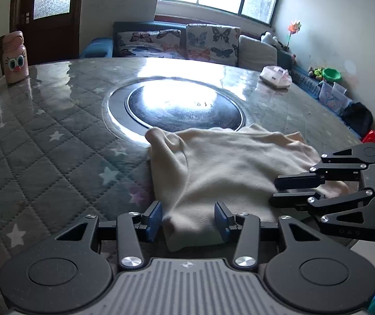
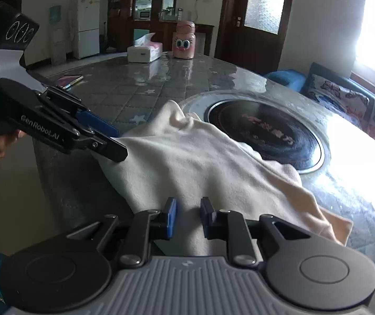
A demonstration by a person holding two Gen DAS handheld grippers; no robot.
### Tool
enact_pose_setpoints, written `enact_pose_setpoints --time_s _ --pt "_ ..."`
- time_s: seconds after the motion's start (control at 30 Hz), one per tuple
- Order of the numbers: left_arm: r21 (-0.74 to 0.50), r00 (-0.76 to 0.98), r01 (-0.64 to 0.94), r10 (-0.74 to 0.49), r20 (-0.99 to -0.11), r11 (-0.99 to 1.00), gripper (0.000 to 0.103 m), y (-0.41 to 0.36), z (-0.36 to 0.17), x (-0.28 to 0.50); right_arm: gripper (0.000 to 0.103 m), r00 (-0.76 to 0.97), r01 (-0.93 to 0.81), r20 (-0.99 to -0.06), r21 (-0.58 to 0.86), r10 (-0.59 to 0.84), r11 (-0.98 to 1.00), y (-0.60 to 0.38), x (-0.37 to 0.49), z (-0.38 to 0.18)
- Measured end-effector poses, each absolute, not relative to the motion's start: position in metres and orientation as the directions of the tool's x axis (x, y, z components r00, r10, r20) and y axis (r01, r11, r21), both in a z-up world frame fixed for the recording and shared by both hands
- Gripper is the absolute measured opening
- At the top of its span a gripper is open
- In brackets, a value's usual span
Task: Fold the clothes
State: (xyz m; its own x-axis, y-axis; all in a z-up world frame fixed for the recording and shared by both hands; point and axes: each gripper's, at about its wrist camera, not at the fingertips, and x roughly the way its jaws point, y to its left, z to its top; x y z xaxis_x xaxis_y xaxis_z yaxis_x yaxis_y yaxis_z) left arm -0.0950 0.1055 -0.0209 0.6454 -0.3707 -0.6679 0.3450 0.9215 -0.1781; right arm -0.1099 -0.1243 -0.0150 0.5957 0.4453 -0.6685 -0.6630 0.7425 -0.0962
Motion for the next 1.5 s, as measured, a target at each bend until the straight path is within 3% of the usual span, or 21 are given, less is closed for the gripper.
enact_pose_setpoints --time_s 0.5,0.63,0.77,0.97,1.37,1.5 --pt "-0.202 0.651 0.289 -0.347 -0.675 0.936 0.049 0.13 -0.026 -0.101 0.019 0.562 -0.738 -0.648 -0.111 0.514 0.666 -0.089 -0.103 -0.007" --pt "-0.191 0.664 0.281 -0.334 -0.668 0.94 0.059 0.129 -0.022 -0.095 0.019 0.556 -0.743 -0.644 -0.102 0.526 0.661 -0.077 -0.092 -0.008" --pt "-0.165 0.686 0.269 -0.309 -0.659 0.949 0.079 0.128 -0.018 -0.091 0.022 0.551 -0.748 -0.656 -0.115 0.515 0.654 -0.073 -0.09 -0.016" --pt "-0.144 0.706 0.267 -0.295 -0.644 0.953 0.102 0.123 -0.015 -0.082 0.024 0.553 -0.748 -0.651 -0.114 0.519 0.653 -0.076 -0.096 -0.016" --pt "-0.277 0.67 0.16 -0.31 -0.675 0.947 0.103 0.132 -0.017 -0.06 0.032 0.545 -0.773 -0.644 -0.138 0.537 0.619 -0.072 -0.11 -0.011" --pt "-0.247 0.642 0.086 -0.243 -0.728 0.965 0.103 0.134 -0.018 -0.052 0.032 0.522 -0.801 -0.651 -0.152 0.55 0.58 -0.064 -0.116 -0.01"
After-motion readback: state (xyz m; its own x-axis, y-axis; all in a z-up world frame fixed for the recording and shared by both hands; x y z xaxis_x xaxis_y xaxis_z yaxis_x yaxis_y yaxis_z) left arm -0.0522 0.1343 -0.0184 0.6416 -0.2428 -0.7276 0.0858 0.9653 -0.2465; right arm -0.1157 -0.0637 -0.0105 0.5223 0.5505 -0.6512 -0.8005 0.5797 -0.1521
